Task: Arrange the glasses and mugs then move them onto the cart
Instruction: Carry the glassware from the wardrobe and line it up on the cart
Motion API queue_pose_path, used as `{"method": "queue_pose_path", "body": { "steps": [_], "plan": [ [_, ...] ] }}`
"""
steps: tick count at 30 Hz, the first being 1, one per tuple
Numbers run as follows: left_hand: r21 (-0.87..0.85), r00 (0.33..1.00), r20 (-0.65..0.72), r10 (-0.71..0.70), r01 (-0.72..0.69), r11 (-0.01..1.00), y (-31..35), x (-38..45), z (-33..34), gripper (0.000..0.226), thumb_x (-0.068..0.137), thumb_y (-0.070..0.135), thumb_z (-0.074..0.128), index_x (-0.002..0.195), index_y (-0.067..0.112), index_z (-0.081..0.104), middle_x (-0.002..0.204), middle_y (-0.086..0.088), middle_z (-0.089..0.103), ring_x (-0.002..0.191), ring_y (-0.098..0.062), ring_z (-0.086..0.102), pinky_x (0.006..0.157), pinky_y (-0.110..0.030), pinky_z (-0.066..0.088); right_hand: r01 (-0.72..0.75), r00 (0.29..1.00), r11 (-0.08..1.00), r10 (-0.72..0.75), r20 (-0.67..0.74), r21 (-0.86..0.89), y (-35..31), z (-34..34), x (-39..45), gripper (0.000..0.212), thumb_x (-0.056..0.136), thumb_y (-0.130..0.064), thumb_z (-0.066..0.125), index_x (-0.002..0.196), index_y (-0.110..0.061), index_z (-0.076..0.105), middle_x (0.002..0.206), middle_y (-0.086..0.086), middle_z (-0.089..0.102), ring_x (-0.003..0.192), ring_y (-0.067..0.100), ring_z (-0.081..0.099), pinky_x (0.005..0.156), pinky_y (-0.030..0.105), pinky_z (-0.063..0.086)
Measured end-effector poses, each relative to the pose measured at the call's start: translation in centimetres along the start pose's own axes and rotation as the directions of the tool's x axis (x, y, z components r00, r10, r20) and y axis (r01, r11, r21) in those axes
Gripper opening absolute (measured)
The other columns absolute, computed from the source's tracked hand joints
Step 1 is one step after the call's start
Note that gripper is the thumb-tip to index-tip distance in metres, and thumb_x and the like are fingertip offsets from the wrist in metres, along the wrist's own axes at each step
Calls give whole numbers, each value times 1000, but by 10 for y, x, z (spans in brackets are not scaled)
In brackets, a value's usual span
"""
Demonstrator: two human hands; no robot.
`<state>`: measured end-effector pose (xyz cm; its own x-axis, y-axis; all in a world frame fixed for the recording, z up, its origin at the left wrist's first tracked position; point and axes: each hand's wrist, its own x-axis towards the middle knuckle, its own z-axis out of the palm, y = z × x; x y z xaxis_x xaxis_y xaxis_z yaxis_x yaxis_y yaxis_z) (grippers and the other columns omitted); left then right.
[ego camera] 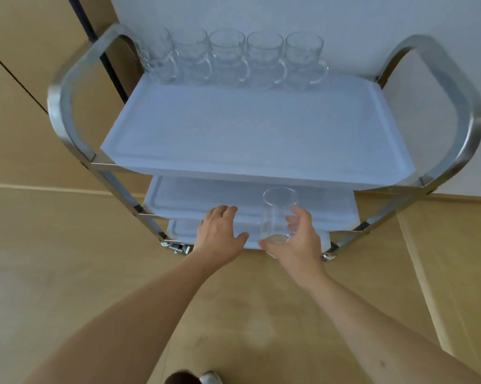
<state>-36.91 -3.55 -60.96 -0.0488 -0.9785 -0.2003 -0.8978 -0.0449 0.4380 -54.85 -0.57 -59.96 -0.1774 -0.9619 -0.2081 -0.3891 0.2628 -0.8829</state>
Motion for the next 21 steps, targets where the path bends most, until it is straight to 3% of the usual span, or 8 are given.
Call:
{"method": "queue_pose_path", "body": {
  "steps": [5,13,17,21],
  "plan": [
    [41,994,-65,93,-91,995,-32,45,58,69,94,49,61,151,15,40,155,-6,41,149,-25,25,120,-41,27,90,995,996,-88,-45,22,50,35,48,97,61,-26,96,140,-30,40,127,-6,56,118,12,53,96,25,44],
    [117,930,-276,242,-217,969,-75,140,117,63,96,49,59,145,11,50,150,-12,49,145,-35,32,119,-45,29,326,927,944,-308,-216,53,109,73,141,97,53,-31,99,132,-29,44,116,-10,59,111,10,59,97,28,48],
    [85,911,-351,215,-197,977,-87,184,127,69,91,55,48,140,8,56,143,-15,56,140,-39,39,117,-45,31,400,884,915,-371,-284,53,126,85,180,97,49,-33,100,129,-30,45,111,-9,61,105,11,61,95,30,51],
    [66,927,-338,163,-149,987,-84,207,131,56,98,47,56,145,17,51,149,-7,51,144,-31,31,117,-38,28,401,875,915,-374,-308,28,131,91,206,99,49,-36,99,131,-28,45,110,-8,60,103,11,61,94,34,52]
  ]
}}
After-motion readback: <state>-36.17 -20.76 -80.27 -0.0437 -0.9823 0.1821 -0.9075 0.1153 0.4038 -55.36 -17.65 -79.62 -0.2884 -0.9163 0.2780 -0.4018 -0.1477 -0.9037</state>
